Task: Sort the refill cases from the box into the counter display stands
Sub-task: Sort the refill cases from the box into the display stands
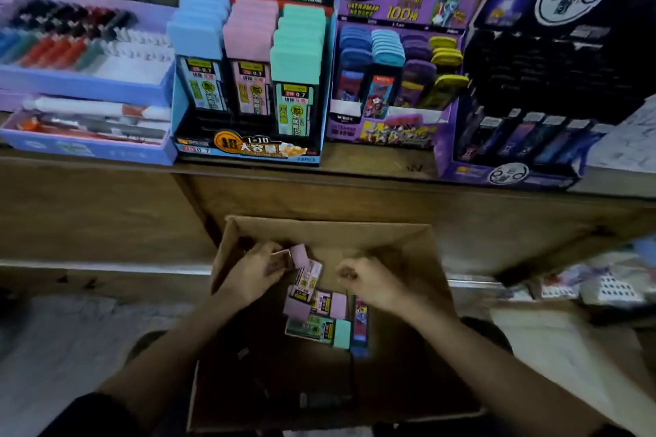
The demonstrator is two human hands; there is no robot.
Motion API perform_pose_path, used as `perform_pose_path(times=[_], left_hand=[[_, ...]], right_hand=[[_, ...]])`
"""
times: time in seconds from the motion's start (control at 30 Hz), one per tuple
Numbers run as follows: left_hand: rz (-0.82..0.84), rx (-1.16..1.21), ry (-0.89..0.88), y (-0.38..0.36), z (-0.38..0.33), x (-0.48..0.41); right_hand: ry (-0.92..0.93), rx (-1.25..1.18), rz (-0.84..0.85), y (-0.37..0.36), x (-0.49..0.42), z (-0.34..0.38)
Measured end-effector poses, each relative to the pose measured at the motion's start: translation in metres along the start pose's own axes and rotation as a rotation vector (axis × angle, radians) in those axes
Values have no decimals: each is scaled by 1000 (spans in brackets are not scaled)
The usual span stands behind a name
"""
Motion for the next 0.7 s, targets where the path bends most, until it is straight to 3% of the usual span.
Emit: perform_pose_path(times=[0.13, 0.3, 0.33, 0.4, 0.5, 0.63, 0.7], left_hand=[[37, -97, 71, -34, 20, -18], [-15, -256, 105, -42, 32, -32], [-35, -278, 105, -42, 32, -33], [-69, -302, 93, -39, 31, -36], [-71, -302, 91, -35, 31, -41], [-27, -273, 87, -37, 30, -40], [-4, -98, 127, -39, 29, -35]], right_hand=[[-224, -312, -43, -56, -11, -33], [-332, -567, -122, -101, -35, -29], [-350, -573, -129, -108, -38, -27], [-376, -344, -160, -108, -43, -31], [-437, -306, -214, -105, -46, -39], [-455, -616, -445, -94, -38, -48], [-410, -775, -508, -87, -31, -53]])
Point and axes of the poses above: each hand's wrist, its own x-axis away from the middle knuckle, its own y-axis out of the back of the hand, z = x × y, the point moved 9 cm from there along -x, towards the middle knuckle, and after that the axes turned 11 degrees about y, right-handed, at the moved point
